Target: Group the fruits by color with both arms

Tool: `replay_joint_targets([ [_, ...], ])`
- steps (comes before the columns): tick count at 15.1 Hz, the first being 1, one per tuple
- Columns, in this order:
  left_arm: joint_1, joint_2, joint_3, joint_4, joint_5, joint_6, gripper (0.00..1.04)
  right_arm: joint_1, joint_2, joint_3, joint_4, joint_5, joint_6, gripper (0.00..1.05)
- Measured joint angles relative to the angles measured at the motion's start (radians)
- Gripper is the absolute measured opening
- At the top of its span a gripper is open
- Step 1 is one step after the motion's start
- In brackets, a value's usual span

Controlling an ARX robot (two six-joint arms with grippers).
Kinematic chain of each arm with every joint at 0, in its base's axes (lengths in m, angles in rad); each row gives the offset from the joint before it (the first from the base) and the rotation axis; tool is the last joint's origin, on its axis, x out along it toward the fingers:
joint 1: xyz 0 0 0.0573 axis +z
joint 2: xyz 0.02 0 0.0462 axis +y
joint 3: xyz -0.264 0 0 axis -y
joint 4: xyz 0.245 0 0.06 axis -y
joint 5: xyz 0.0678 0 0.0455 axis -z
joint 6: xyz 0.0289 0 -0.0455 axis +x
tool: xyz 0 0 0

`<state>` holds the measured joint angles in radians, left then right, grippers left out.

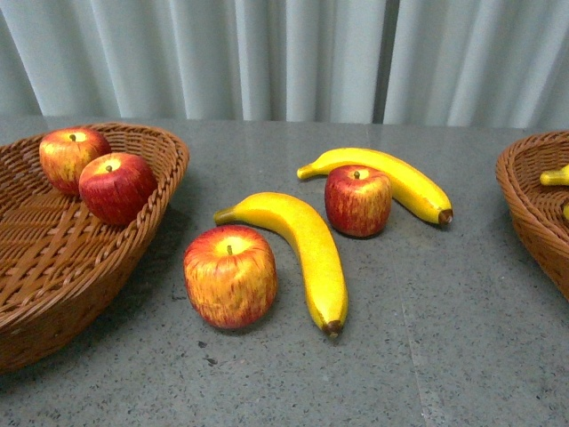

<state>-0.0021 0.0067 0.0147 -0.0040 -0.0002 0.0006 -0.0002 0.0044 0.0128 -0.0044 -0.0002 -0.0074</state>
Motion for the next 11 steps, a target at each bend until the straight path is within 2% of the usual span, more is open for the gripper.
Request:
replay_joint_targets([
  [11, 0.0, 0.0, 0.0, 0.0, 0.0, 0.0, 0.98, 0.0, 0.0, 0.0, 0.0, 0.0, 0.0, 0.98],
])
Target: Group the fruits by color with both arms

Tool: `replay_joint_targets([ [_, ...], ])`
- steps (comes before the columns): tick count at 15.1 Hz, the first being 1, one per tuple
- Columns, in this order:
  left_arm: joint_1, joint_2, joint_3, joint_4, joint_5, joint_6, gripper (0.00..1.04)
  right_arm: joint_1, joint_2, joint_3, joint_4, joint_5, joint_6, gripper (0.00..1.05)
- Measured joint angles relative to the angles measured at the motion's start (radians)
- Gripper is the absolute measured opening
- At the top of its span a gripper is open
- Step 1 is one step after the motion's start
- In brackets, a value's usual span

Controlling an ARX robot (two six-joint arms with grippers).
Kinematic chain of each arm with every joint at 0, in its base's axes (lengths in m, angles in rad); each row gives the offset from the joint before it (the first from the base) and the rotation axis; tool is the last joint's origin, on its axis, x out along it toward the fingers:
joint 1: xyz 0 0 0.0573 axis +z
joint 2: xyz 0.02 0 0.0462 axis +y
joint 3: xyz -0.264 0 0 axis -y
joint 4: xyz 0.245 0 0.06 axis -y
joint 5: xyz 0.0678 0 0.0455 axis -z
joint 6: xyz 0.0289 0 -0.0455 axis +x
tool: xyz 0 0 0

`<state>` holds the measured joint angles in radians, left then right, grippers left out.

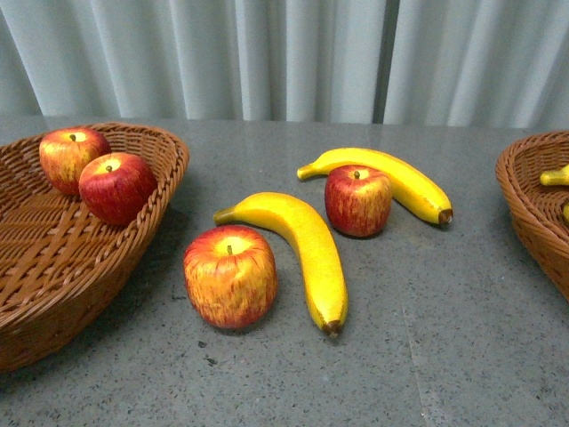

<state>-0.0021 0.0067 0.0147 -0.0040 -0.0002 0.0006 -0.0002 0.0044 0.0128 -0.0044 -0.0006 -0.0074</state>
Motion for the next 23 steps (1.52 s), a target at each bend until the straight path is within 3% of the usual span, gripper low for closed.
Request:
replay_joint_targets([
  [14, 0.0, 0.0, 0.0, -0.001, -0.001, 0.0, 0.98, 0.0, 0.0, 0.0, 0.0, 0.0, 0.0, 0.98],
  [15, -0.064, 0.08, 0.043, -0.106, -0.165, -0.004, 0.98, 0.0, 0.0, 0.0, 0.0, 0.001, 0.0, 0.98],
  [16, -0.064, 0.235, 0.095, -0.041, -0.279, 0.01, 0.98, 0.0, 0.0, 0.0, 0.0, -0.002, 0.001, 0.98],
  [17, 0.005, 0.382, 0.169, 0.092, -0.303, 0.044, 0.98, 0.0, 0.0, 0.0, 0.002, 0.0, 0.001, 0.98],
  [18, 0.058, 0.508, 0.253, 0.23, -0.264, 0.087, 0.98, 0.0, 0.0, 0.0, -0.001, 0.0, 0.001, 0.98],
  [20, 0.045, 0.776, 0.454, 0.372, -0.119, 0.166, 0.98, 0.0, 0.0, 0.0, 0.0, 0.001, 0.001, 0.98],
  [23, -0.042, 1.157, 0.732, 0.214, 0.097, 0.28, 0.98, 0.0, 0.0, 0.0, 0.0, 0.0, 0.001, 0.98],
])
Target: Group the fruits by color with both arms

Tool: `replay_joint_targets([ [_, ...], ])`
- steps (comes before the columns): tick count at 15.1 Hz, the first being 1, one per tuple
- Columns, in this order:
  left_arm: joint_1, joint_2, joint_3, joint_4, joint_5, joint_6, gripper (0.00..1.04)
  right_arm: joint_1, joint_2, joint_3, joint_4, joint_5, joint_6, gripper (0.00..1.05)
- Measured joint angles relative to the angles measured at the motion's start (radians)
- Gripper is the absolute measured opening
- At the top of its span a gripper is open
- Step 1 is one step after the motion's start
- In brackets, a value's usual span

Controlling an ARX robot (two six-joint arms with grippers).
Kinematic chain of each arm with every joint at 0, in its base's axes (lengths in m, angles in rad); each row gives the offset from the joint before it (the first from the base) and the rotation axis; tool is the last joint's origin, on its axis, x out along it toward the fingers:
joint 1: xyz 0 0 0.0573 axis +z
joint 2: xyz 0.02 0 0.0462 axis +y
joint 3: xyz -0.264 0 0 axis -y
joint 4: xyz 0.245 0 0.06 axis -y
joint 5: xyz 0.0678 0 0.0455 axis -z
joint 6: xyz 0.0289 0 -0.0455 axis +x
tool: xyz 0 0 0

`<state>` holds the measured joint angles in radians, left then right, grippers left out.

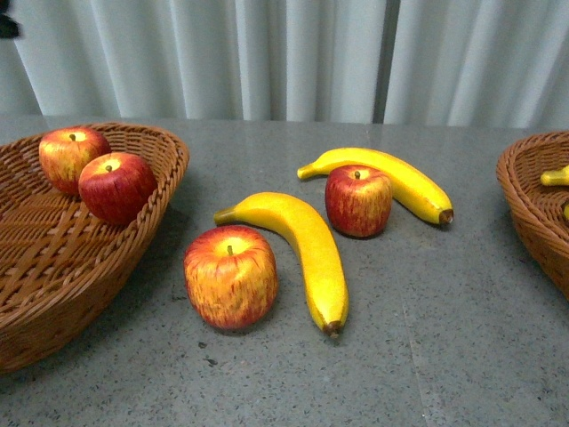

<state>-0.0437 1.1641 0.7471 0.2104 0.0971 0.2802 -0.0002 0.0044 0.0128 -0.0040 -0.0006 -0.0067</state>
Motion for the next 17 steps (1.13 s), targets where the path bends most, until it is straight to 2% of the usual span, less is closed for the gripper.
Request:
replay_joint_targets([
  [1, -0.034, 0.067, 0.077, -0.092, 0.058, 0.019, 0.98, 0.0, 0.0, 0.0, 0.0, 0.0, 0.0, 0.98],
  [3, -0.163, 0.126, 0.175, -0.253, 0.154, 0.099, 0.98, 0.0, 0.0, 0.0, 0.0, 0.0, 0.0, 0.98],
  [5, -0.29, 0.171, 0.165, -0.355, 0.164, 0.197, 0.98, 0.0, 0.0, 0.0, 0.0, 0.0, 0.0, 0.98],
  [7, -0.361, 0.246, 0.142, -0.344, 0.14, 0.253, 0.98, 0.0, 0.0, 0.0, 0.0, 0.0, 0.0, 0.98],
  [11, -0.405, 0.33, 0.141, -0.299, 0.123, 0.269, 0.98, 0.0, 0.0, 0.0, 0.0, 0.0, 0.0, 0.98],
  [14, -0.378, 0.393, 0.141, -0.269, 0.066, 0.263, 0.98, 0.0, 0.0, 0.0, 0.0, 0.001, 0.0, 0.98],
  [17, -0.36, 0.401, 0.141, -0.262, 0.067, 0.25, 0.98, 0.0, 0.0, 0.0, 0.0, 0.0, 0.0, 0.98],
])
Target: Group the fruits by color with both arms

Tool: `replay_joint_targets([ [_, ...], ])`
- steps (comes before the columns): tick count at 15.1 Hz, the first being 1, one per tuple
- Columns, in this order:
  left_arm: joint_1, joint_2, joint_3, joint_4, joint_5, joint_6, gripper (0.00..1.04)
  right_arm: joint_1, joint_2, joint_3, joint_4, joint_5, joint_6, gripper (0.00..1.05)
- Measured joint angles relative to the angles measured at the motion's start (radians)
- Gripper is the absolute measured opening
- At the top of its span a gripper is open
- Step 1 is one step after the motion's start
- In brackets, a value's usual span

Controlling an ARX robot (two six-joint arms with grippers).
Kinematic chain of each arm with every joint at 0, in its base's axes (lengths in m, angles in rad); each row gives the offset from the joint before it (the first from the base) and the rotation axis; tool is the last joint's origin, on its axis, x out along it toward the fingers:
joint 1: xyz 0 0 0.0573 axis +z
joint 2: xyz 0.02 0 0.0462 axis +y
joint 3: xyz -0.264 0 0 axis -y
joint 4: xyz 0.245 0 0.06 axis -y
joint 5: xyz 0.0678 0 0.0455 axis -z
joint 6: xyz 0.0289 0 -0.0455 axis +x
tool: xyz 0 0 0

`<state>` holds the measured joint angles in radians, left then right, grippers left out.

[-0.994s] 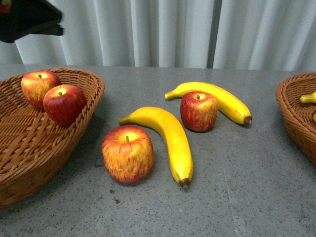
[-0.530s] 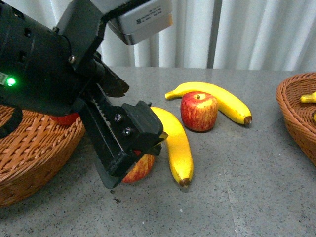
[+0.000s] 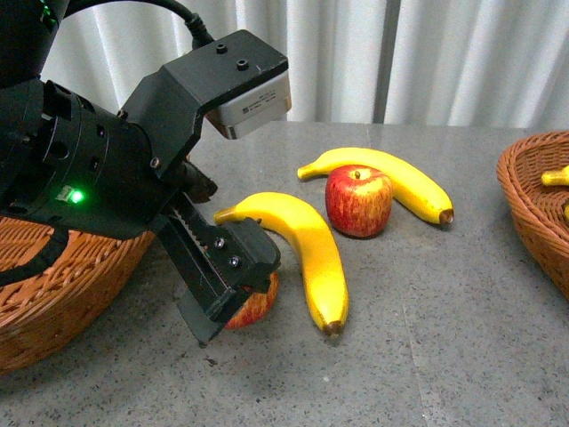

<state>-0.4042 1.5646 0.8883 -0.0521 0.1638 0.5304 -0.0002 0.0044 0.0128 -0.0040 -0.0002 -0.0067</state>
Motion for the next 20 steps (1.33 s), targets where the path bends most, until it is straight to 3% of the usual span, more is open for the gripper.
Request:
replay_joint_targets([
  [8, 0.006, 0.084, 0.0, 0.009, 0.055, 0.001, 0.98, 0.0, 0.0, 0.0, 0.0, 0.0, 0.0, 0.98],
  [10, 0.006, 0.084, 0.002, 0.0, 0.069, 0.019, 0.67, 0.0, 0.0, 0.0, 0.0, 0.0, 0.0, 0.98],
  [11, 0.006, 0.05, 0.002, 0.013, 0.056, 0.011, 0.67, 0.0, 0.0, 0.0, 0.0, 0.0, 0.0, 0.98],
  [12, 0.01, -0.118, 0.016, 0.17, -0.05, -0.08, 0.66, 0.0, 0.0, 0.0, 0.0, 0.0, 0.0, 0.98],
  [15, 0.059, -0.26, -0.014, 0.284, -0.209, -0.209, 0.66, 0.0, 0.0, 0.0, 0.0, 0.0, 0.0, 0.98],
  [17, 0.15, -0.314, -0.113, 0.298, -0.346, -0.352, 0.66, 0.0, 0.0, 0.0, 0.0, 0.0, 0.0, 0.98],
  [20, 0.219, -0.336, -0.209, 0.274, -0.383, -0.458, 0.66, 0.0, 0.0, 0.0, 0.0, 0.0, 0.0, 0.98],
])
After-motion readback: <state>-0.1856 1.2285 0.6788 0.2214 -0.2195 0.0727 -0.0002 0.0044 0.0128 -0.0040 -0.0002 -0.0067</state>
